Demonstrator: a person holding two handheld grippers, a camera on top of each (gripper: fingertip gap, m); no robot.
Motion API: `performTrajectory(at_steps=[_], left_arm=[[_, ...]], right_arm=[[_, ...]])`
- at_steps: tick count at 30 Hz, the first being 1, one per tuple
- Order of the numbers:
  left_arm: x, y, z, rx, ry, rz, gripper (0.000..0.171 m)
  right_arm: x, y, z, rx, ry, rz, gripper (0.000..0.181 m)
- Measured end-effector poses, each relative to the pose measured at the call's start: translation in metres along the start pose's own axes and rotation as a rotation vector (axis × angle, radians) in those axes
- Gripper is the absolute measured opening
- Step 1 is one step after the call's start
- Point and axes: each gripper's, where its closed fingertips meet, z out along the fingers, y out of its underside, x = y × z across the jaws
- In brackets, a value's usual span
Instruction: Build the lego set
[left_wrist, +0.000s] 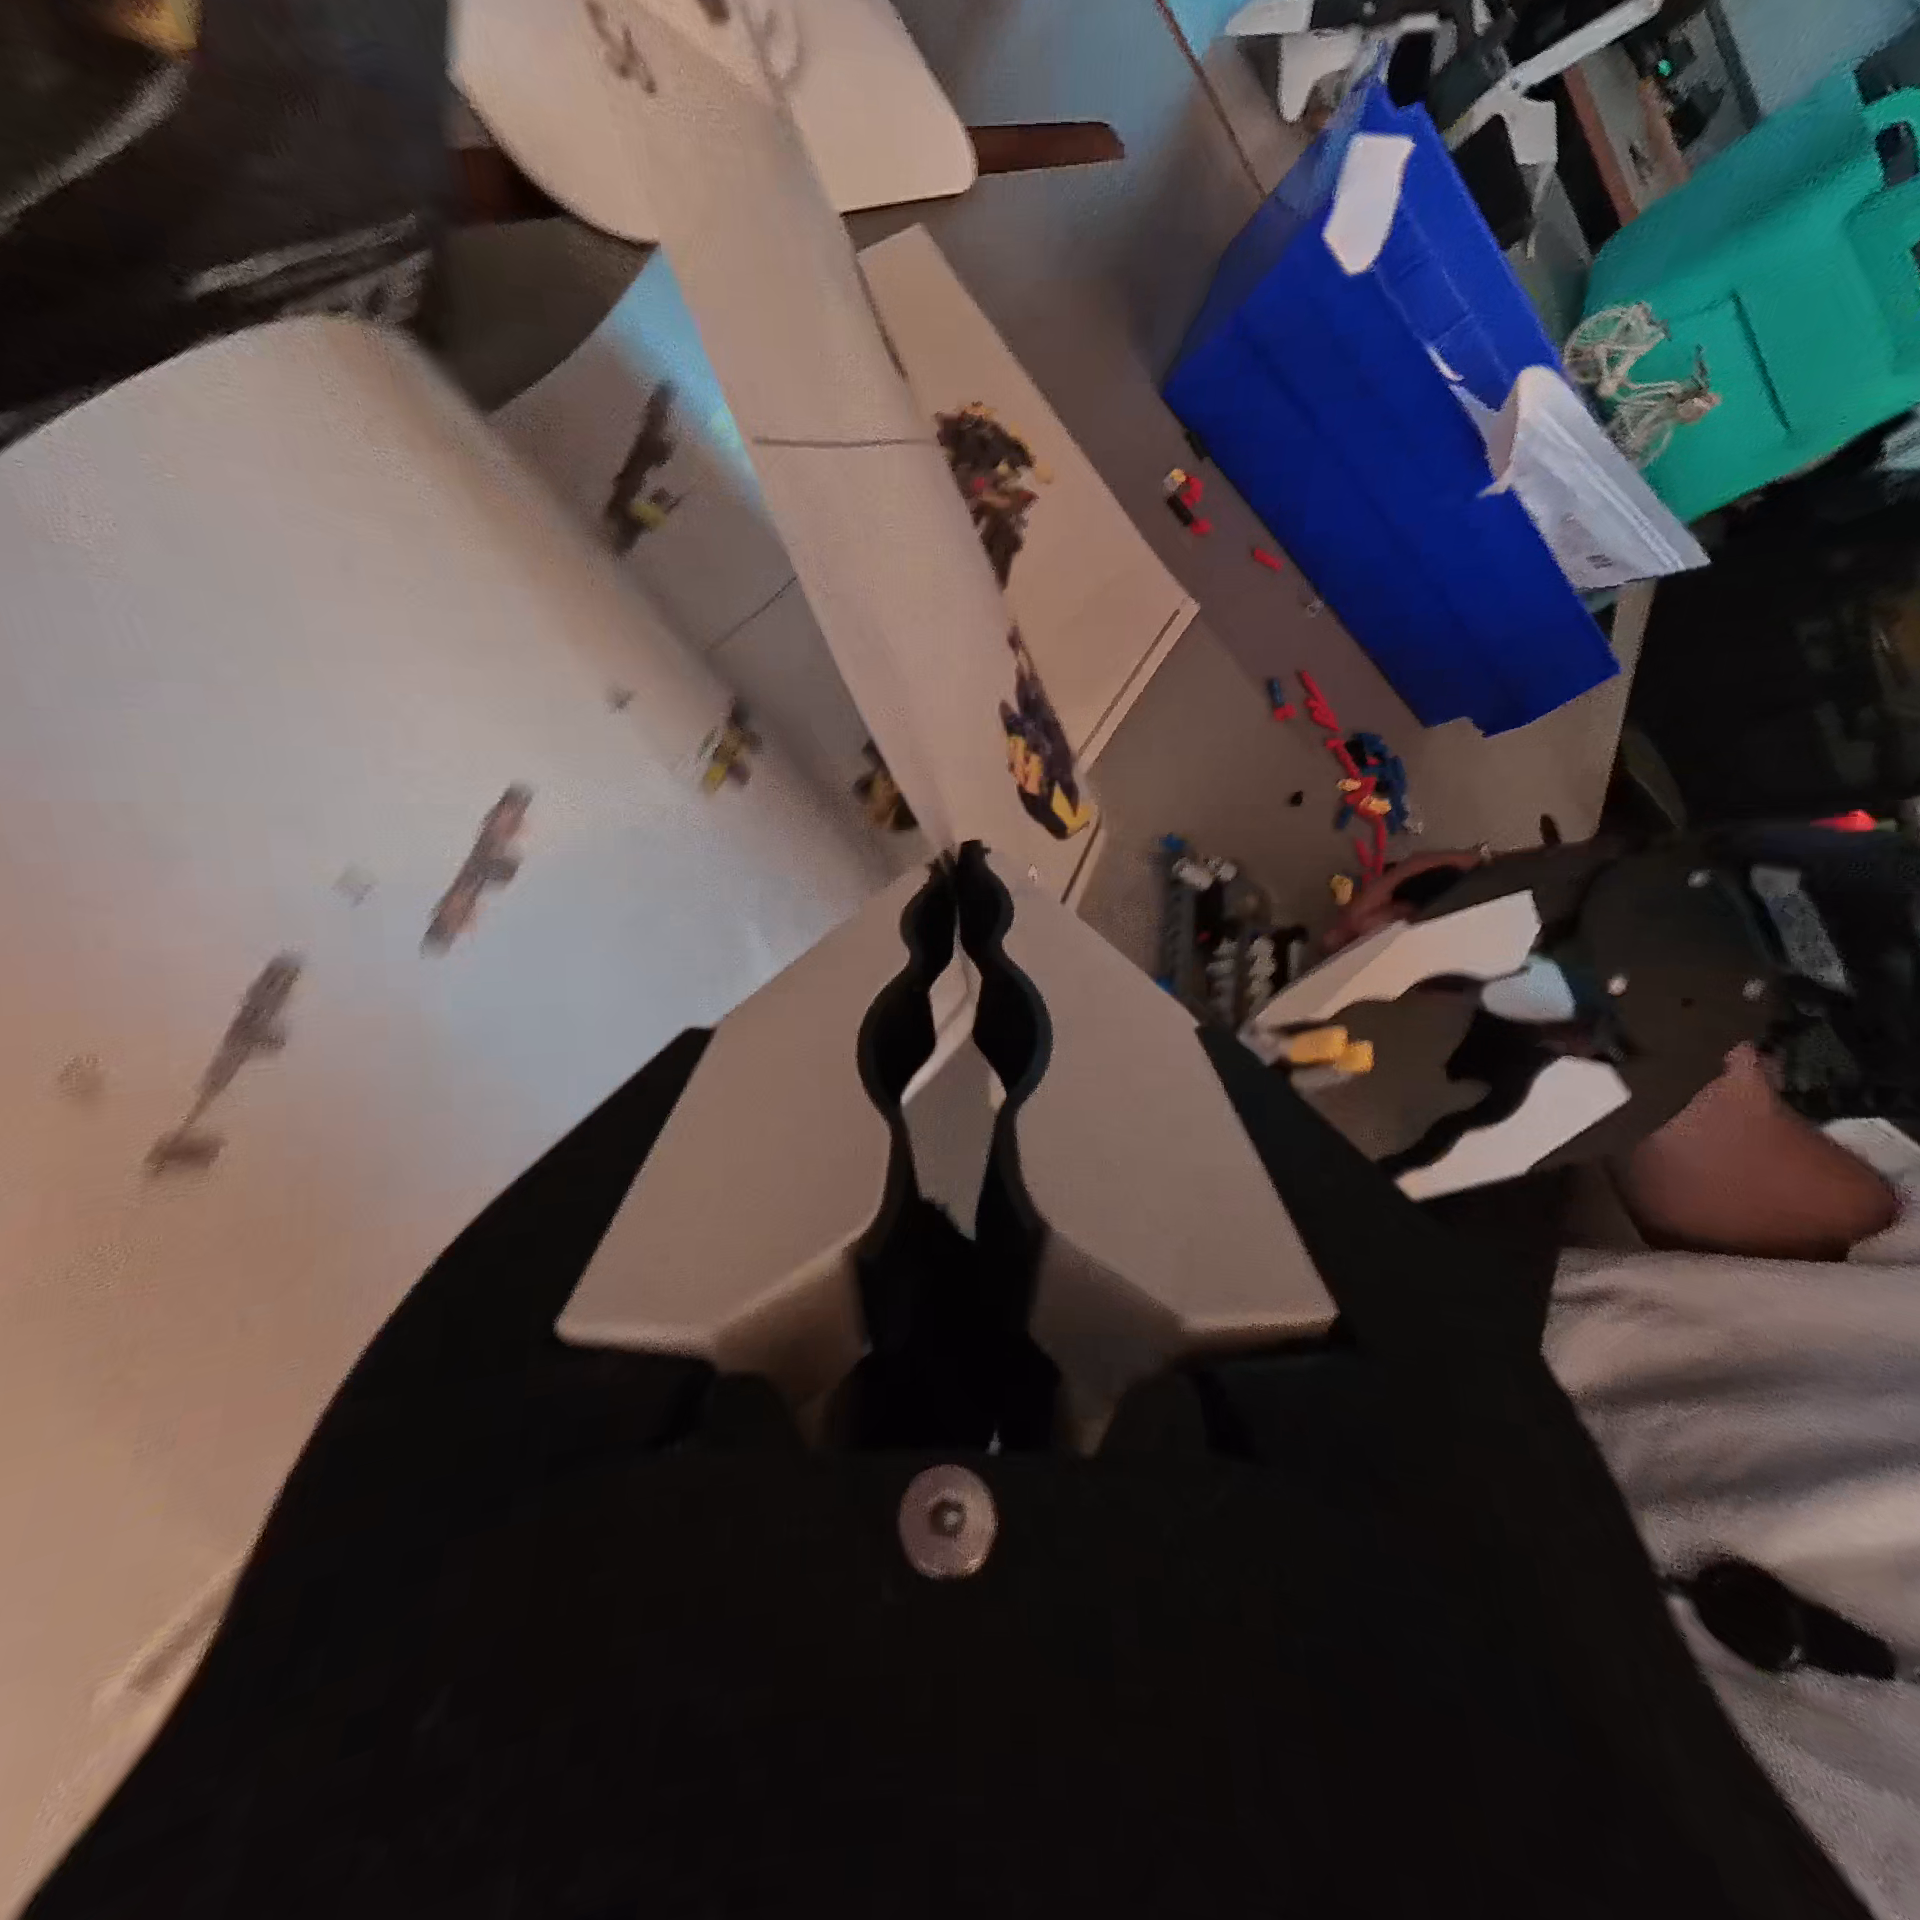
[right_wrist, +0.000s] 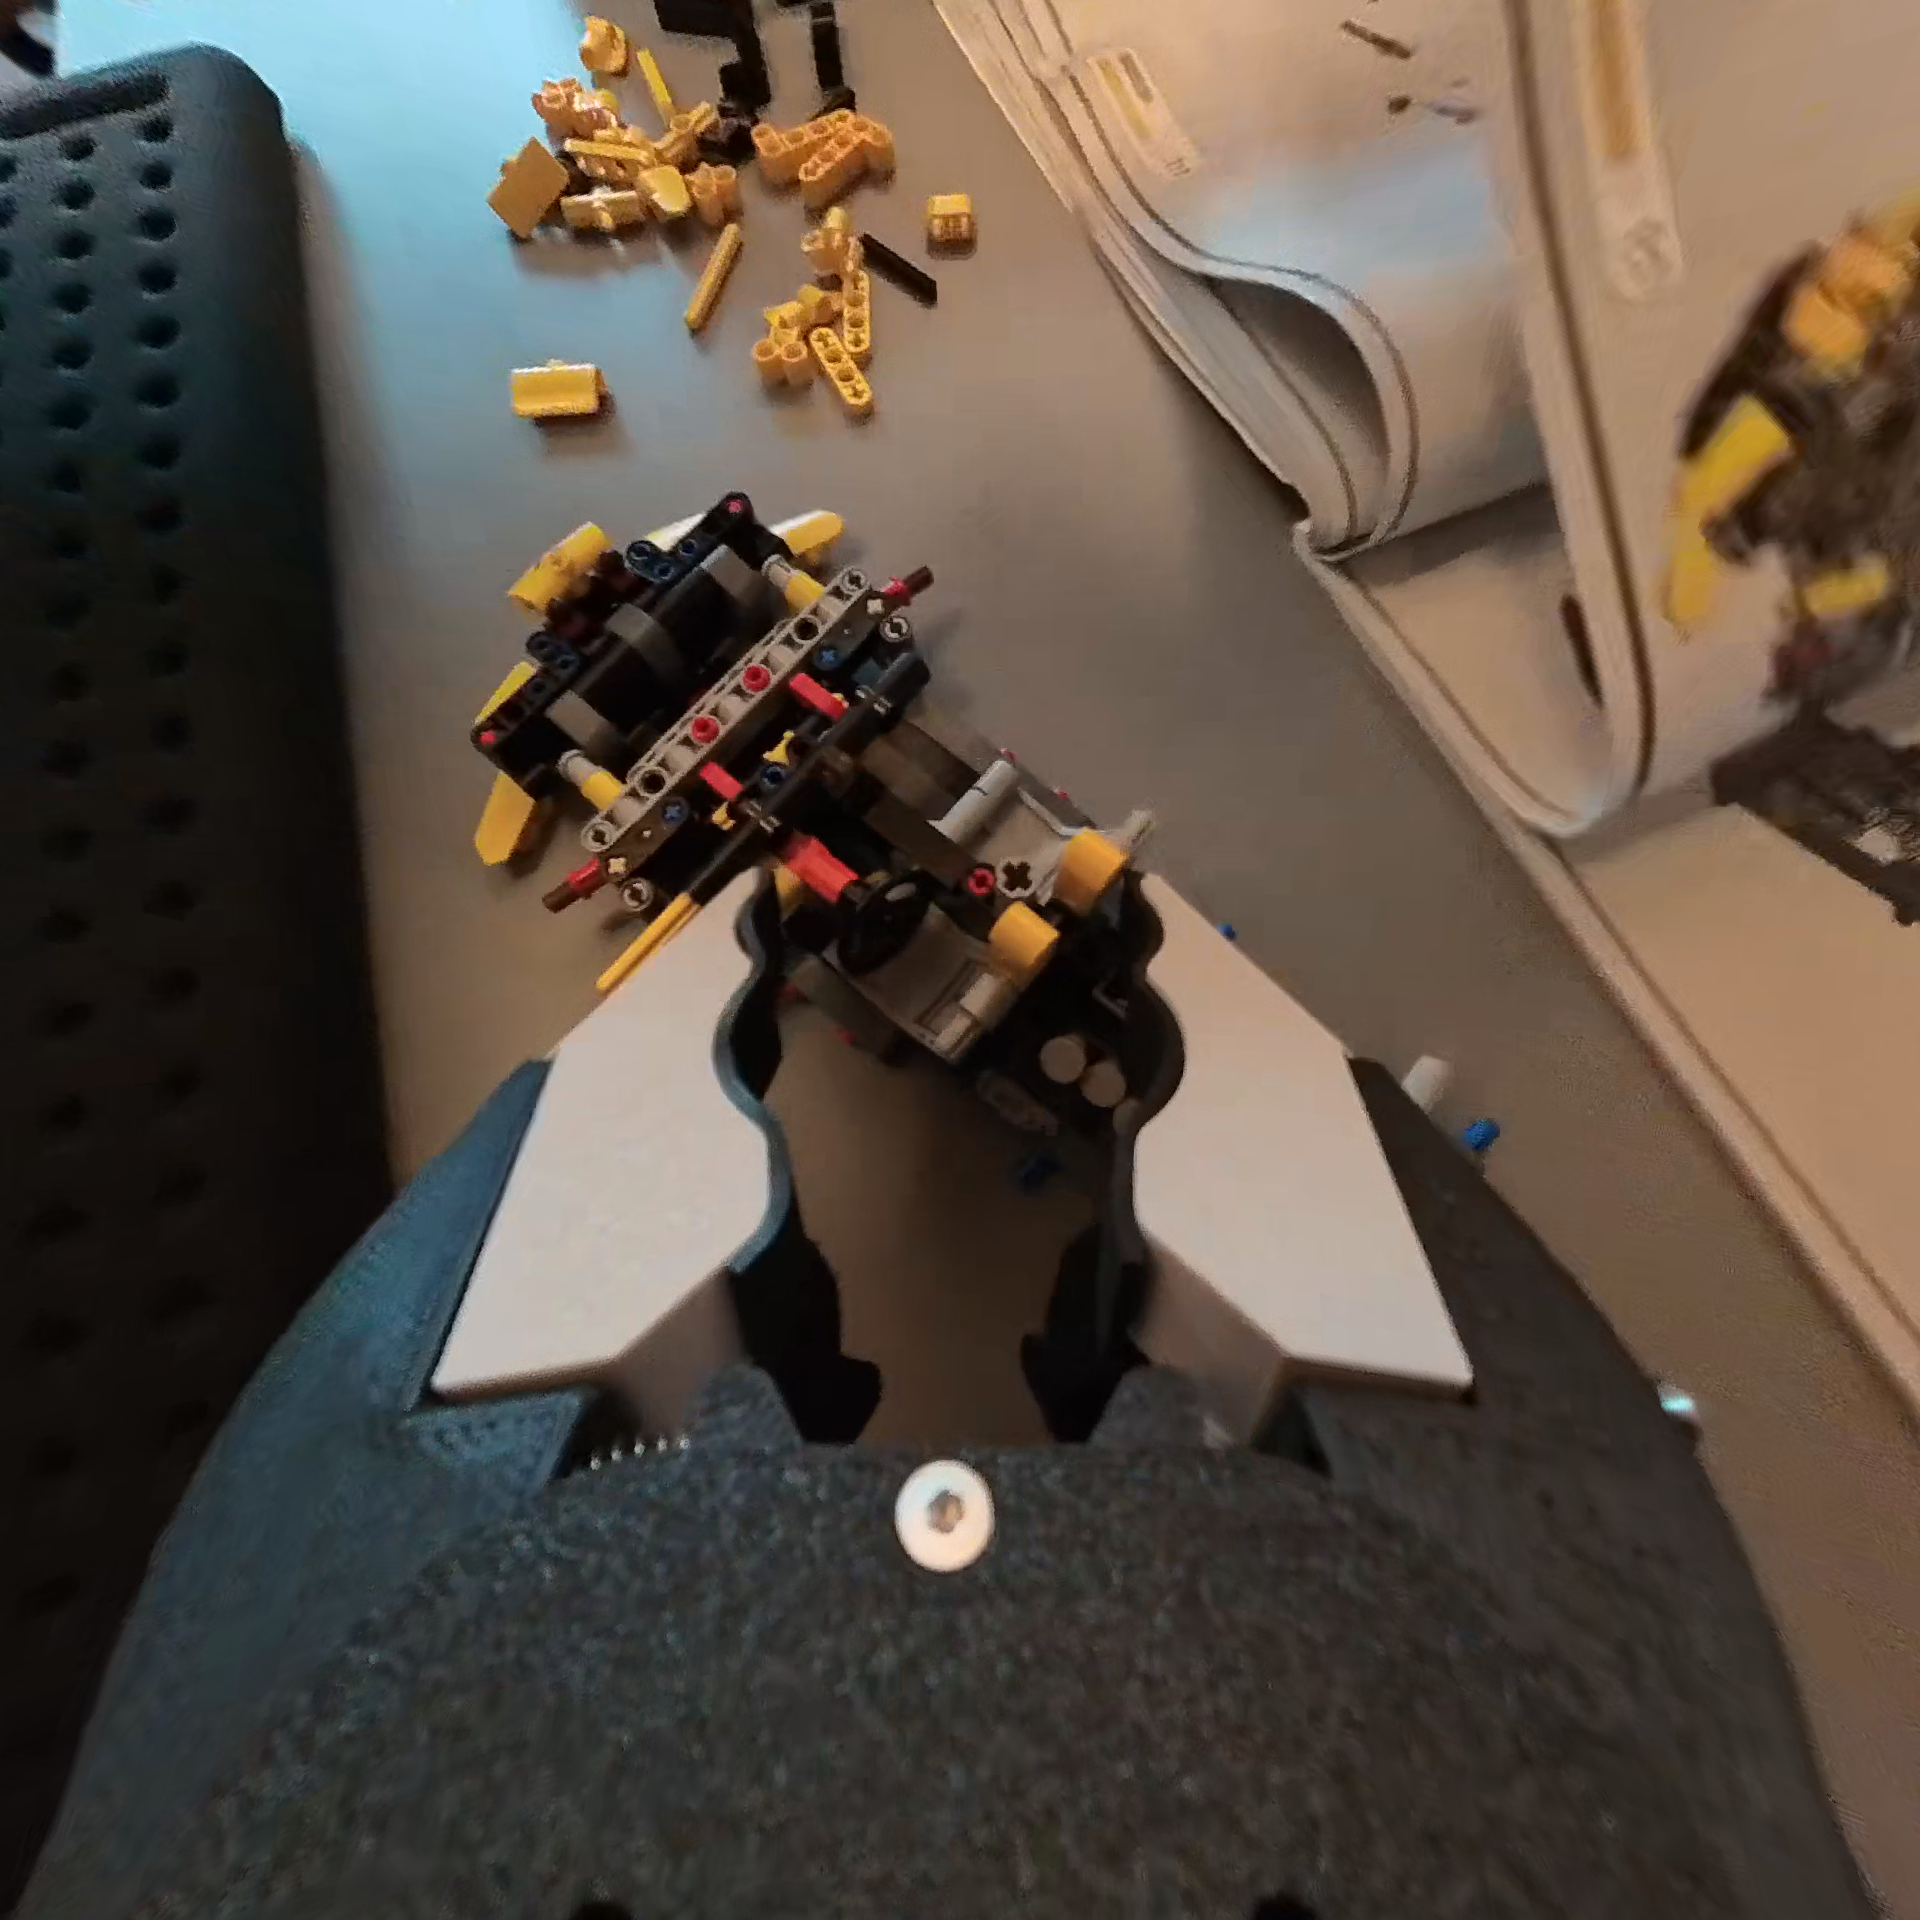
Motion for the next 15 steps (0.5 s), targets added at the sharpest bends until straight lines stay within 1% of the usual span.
performTrajectory(at_steps=[3, 5, 8, 10, 13, 14, 15], left_arm=[[-0.021, 0.024, -0.041, 0.039, -0.053, -0.049, 0.0], [-0.037, 0.039, -0.066, 0.058, -0.086, -0.088, 0.0], [-0.063, 0.059, -0.089, 0.043, -0.165, -0.123, 0.0], [-0.077, 0.07, -0.098, 0.019, -0.227, -0.113, 0.0], [-0.086, 0.076, -0.105, 0.017, -0.25, -0.121, 0.0], [-0.088, 0.078, -0.106, 0.017, -0.259, -0.123, 0.0], [-0.091, 0.08, -0.107, 0.012, -0.27, -0.122, 0.0]], right_arm=[[0.001, -0.005, -0.011, 0.046, -0.001, 0.032, 0.066], [0.01, -0.018, -0.022, 0.106, 0.017, 0.035, 0.066], [0.034, -0.042, -0.037, 0.196, 0.056, 0.04, 0.063], [0.055, -0.056, -0.041, 0.211, 0.088, 0.047, 0.061], [0.1, -0.062, -0.036, 0.164, 0.19, 0.056, 0.044], [0.123, -0.057, -0.031, 0.13, 0.256, 0.058, 0.036], [0.146, -0.047, -0.024, 0.074, 0.322, 0.063, 0.024]])
